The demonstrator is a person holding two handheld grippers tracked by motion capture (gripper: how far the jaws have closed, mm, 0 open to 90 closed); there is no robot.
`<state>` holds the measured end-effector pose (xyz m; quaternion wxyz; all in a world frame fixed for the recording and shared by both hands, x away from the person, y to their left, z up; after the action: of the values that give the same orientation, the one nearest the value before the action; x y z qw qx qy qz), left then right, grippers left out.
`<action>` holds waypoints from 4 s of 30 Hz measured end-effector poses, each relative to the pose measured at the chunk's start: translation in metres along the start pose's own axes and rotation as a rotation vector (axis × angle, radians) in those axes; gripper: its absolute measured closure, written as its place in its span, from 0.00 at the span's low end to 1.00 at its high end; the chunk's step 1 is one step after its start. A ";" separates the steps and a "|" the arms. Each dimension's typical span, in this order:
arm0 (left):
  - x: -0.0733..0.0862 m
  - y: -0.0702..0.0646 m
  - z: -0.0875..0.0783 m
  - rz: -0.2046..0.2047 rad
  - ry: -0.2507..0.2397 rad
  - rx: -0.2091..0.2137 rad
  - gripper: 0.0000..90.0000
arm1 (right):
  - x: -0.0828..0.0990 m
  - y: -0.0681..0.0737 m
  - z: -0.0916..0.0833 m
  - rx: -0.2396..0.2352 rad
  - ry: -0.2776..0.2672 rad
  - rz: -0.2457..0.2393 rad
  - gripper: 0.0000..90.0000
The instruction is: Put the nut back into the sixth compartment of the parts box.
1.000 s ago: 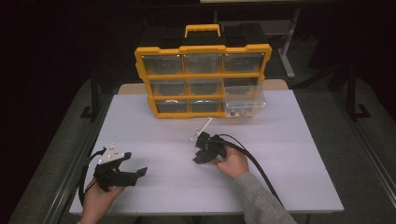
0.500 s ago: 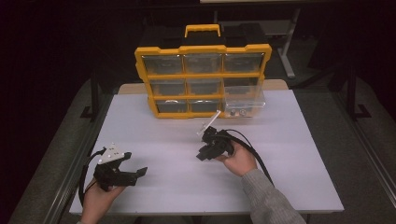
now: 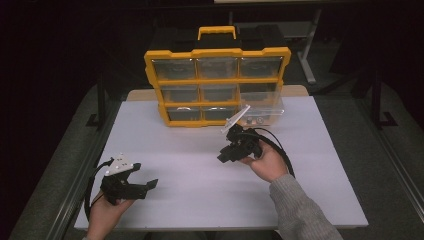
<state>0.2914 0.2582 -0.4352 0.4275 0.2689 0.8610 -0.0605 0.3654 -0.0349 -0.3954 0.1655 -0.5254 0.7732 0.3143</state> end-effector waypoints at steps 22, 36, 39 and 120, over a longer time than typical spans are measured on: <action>0.000 -0.001 0.000 0.003 0.004 -0.001 0.18 | -0.019 -0.009 -0.065 0.062 -0.033 0.006 0.77; 0.000 0.000 0.000 0.001 0.004 0.000 0.18 | -0.025 -0.028 -0.108 0.104 -0.085 0.078 0.77; 0.000 0.000 0.000 -0.001 0.000 0.001 0.18 | -0.027 -0.032 -0.112 0.112 -0.090 0.089 0.77; 0.001 -0.002 0.003 0.005 0.006 0.007 0.18 | 0.022 -0.018 -0.150 0.202 -0.216 0.141 0.58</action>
<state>0.2917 0.2558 -0.4376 0.4242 0.2727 0.8613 -0.0617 0.3847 -0.1538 -0.3017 0.2772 -0.4137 0.8135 0.3004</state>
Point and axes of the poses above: each handheld gripper's, and its own axes: z roughly forward along the jaws, x roughly out of its underside, y roughly to its left, the point moved 6 cm from there along z, roughly forward along the jaws, and after that the axes turned 12 degrees about -x, right-handed, at the moved point
